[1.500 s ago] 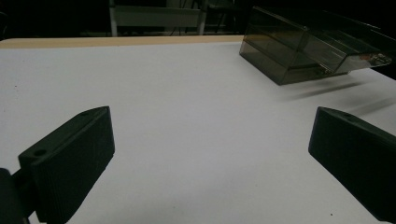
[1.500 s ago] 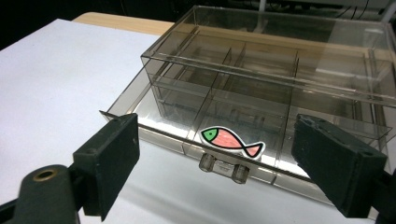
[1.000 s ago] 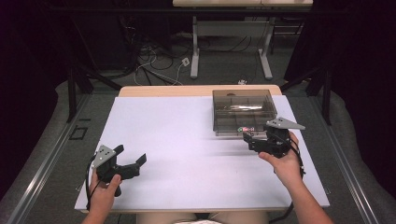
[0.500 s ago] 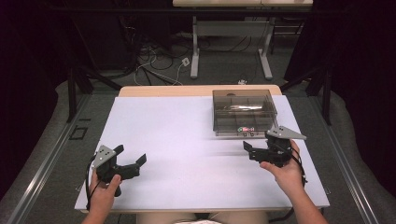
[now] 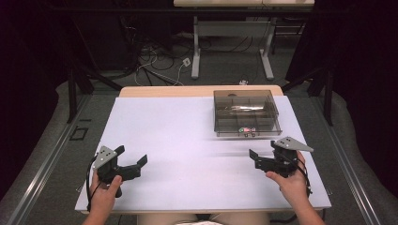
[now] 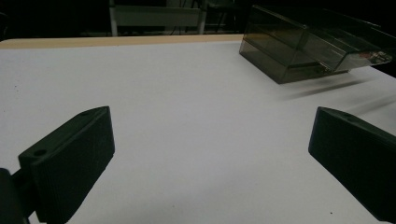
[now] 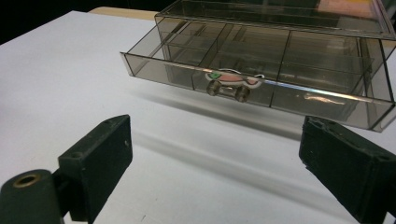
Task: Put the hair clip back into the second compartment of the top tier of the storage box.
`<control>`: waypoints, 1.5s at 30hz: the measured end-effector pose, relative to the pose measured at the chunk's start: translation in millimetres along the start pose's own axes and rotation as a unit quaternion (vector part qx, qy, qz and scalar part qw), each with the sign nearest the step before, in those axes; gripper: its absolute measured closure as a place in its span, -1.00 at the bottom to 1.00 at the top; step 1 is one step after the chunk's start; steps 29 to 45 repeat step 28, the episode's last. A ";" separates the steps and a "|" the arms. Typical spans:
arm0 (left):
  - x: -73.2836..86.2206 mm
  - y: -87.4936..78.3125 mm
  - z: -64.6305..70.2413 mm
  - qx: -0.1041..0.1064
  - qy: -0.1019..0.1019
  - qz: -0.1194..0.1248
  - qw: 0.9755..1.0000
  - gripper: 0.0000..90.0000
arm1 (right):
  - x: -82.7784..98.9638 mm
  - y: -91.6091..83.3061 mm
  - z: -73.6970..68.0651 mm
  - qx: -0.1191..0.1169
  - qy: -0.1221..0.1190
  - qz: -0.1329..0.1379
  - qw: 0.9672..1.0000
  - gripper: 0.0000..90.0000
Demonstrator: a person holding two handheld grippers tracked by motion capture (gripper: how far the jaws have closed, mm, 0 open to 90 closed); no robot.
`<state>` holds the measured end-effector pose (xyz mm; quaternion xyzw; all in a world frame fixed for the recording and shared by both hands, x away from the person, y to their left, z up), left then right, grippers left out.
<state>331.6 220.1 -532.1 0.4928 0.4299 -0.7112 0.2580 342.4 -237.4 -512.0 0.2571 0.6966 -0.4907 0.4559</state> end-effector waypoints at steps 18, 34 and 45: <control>-0.1 -0.6 -0.3 0.000 -0.002 0.003 1.000 -0.99 | 24.8 0.2 18.0 0.028 0.031 0.009 0.999 -0.80; -0.2 0.1 -0.3 0.000 -0.001 0.002 1.000 -0.99 | 31.1 0.7 29.4 0.049 0.035 0.005 0.998 -0.90; -0.2 0.1 -0.3 0.000 -0.001 0.002 1.000 -0.99 | 31.1 0.7 29.4 0.049 0.035 0.005 0.998 -0.90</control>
Point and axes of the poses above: each handheld gripper's, and its own axes: y roughly forward along the jaws, x roughly out of its underside, z roughly to its right, the point moved 5 cm from there along y, roughly forward along the jaws, and after that the axes turned 1 degree about y, right-handed, at the moved point
